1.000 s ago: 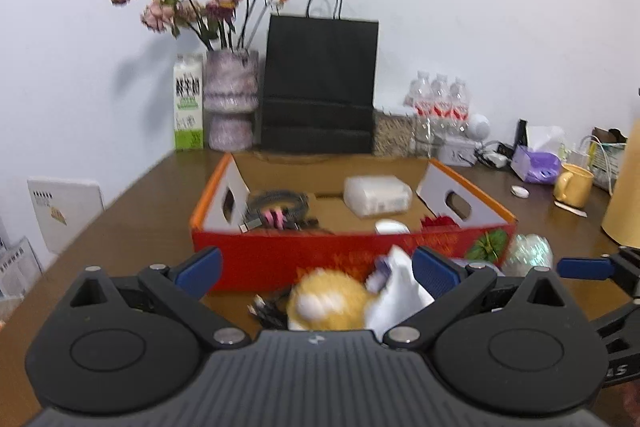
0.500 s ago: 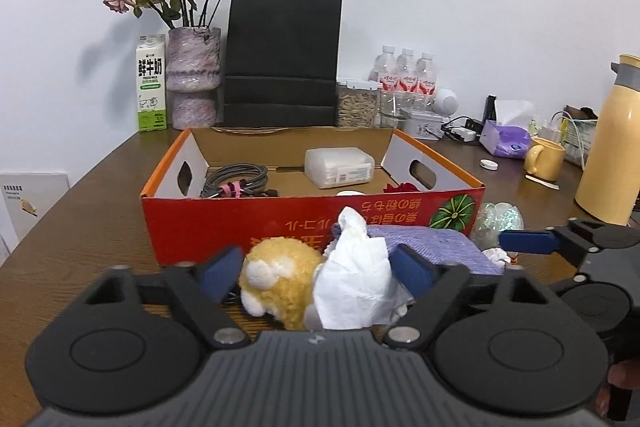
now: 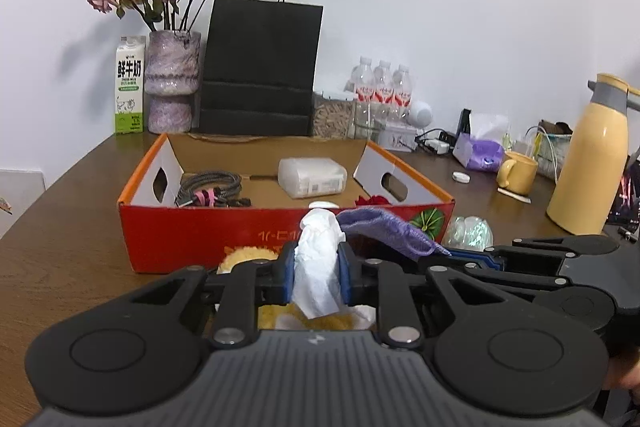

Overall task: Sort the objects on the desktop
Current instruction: 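Lift the purple cloth and white tissue and carry both over the box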

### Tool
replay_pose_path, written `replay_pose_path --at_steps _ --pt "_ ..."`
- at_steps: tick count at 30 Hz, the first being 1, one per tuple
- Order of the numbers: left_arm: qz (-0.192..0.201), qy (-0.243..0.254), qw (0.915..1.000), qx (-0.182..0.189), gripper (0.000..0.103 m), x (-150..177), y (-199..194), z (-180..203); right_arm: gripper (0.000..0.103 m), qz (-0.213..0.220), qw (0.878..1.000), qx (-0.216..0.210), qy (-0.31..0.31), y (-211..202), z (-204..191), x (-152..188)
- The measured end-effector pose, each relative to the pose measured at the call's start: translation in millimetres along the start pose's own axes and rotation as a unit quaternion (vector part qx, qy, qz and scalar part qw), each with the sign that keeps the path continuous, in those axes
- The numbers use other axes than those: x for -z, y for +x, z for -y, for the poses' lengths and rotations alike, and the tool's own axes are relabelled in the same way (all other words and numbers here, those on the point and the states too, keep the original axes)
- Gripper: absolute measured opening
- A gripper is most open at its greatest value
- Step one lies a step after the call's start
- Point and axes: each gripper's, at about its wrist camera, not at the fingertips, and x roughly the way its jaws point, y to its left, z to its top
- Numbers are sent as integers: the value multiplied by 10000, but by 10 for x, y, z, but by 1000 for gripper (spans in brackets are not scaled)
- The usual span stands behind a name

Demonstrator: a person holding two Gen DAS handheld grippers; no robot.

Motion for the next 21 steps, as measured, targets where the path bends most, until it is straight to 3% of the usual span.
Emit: replay_pose_path --at_steps 12,21 --pt "198 107 9997 -50 21 -132 -90 65 2 343 9993 126 -111 -190 -3 -93" --pt "539 234 9982 -128 21 -429 -133 71 1 763 9958 348 -377 -385 57 -326"
